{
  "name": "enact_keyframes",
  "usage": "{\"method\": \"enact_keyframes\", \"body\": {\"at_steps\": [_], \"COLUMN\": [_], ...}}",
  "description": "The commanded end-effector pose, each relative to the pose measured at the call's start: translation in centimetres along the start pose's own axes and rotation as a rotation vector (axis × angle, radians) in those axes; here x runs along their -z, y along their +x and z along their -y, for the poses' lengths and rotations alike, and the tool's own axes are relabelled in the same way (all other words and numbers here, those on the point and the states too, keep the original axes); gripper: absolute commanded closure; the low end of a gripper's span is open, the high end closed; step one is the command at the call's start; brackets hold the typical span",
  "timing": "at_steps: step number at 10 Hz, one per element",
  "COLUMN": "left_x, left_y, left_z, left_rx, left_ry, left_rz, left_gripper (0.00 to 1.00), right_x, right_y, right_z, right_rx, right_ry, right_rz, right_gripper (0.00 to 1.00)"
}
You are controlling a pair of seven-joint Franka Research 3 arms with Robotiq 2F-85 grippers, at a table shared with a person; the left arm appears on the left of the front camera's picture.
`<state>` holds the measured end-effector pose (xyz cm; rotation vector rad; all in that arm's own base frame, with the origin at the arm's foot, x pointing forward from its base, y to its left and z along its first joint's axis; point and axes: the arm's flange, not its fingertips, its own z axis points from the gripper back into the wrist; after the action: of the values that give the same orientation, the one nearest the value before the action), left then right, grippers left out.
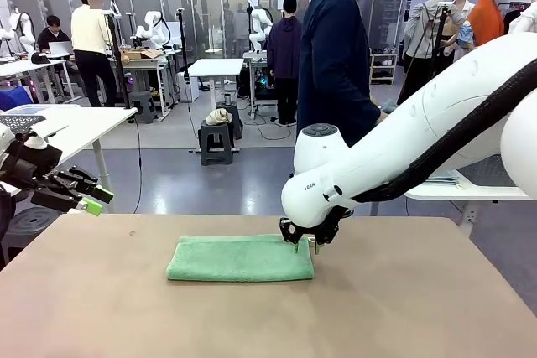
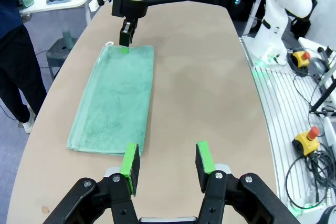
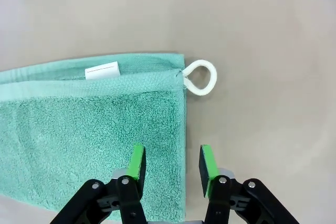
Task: Fold the towels and place them in the basket.
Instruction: When a person lays out a Towel with hook on the table, fold it in half twice.
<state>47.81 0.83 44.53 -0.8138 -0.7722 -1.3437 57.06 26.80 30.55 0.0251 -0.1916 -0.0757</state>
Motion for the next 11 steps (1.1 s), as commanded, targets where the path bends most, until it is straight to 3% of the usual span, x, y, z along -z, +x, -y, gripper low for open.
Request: {"method": "enact_keyframes", "body": {"at_steps": [1, 4, 5, 6, 7, 8, 9, 10, 11], "left_x": [-0.25, -0.25, -0.25, -0.25, -0.25, -0.25, -0.25, -0.25, -0.25], "left_y": [0.05, 0.05, 0.05, 0.05, 0.05, 0.05, 0.05, 0.05, 0.05], "left_z": [-0.03, -0.03, -0.03, -0.03, -0.03, -0.03, -0.03, -0.03, -0.03], "left_rx": [0.008, 0.008, 0.008, 0.008, 0.008, 0.008, 0.008, 0.008, 0.008], "left_ry": [-0.007, -0.007, -0.007, -0.007, -0.007, -0.007, -0.007, -0.007, -0.007], "left_rz": [0.008, 0.008, 0.008, 0.008, 0.008, 0.008, 0.008, 0.008, 0.008], "left_gripper": [0.44, 0.44, 0.44, 0.44, 0.44, 0.44, 0.44, 0.44, 0.44], "right_x": [0.88, 1.72, 1.77, 1.71, 1.67, 1.65, 1.66, 1.72, 1.77], "right_y": [-0.24, -0.18, -0.22, -0.20, -0.16, -0.13, -0.10, -0.07, -0.05], "right_z": [-0.51, -0.78, -0.79, -0.79, -0.81, -0.87, -0.90, -0.88, -0.86], "right_rx": [0.026, 0.017, 0.020, 0.020, 0.017, 0.021, 0.021, 0.026, 0.024], "right_ry": [0.021, 0.045, 0.049, 0.051, 0.051, 0.051, 0.043, 0.027, 0.024], "right_rz": [0.014, 0.002, 0.014, 0.010, 0.009, 0.007, 0.008, 0.007, 0.005], "right_gripper": [0.47, 0.47, 0.67, 0.67, 0.87, 0.72, 1.00, 0.92, 1.00]}}
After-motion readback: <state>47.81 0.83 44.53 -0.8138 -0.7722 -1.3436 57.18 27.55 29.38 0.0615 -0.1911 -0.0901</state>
